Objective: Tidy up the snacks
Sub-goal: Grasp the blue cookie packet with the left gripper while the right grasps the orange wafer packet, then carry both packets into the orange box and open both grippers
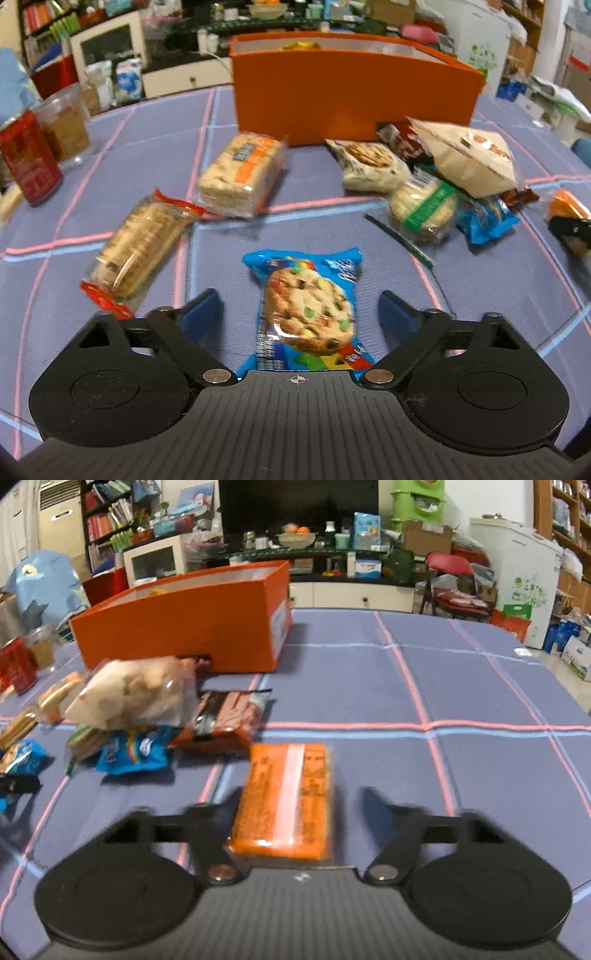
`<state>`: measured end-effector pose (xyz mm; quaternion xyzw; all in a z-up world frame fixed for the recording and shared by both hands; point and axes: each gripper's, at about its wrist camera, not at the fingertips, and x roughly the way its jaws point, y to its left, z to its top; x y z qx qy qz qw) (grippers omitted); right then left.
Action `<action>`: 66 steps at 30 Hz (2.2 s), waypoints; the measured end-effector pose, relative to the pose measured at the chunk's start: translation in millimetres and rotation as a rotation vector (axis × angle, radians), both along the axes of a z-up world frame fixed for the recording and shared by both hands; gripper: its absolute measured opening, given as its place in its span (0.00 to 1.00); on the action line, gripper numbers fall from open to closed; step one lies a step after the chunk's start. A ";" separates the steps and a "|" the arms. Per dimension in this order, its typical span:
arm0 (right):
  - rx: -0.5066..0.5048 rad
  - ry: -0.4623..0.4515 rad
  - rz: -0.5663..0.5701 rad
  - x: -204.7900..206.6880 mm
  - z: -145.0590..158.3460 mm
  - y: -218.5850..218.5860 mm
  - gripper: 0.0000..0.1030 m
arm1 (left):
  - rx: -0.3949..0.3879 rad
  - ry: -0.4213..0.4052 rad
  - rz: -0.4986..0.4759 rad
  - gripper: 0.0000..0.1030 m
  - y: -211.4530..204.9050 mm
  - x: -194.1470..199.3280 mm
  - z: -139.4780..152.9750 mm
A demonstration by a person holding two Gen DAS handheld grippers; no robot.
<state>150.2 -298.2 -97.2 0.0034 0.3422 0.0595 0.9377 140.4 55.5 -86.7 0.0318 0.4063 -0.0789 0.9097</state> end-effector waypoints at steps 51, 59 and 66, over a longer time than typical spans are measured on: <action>0.205 -0.185 0.251 125.4 132.5 55.9 0.41 | -0.339 -0.115 -0.035 0.10 4.9 106.1 136.7; 0.140 -0.105 0.271 235.4 97.3 85.6 0.41 | -0.335 -0.088 -0.030 0.10 -27.5 227.7 118.6; 0.154 -0.098 0.276 236.2 79.4 88.1 0.61 | -0.321 -0.070 -0.014 0.30 -33.9 238.4 94.8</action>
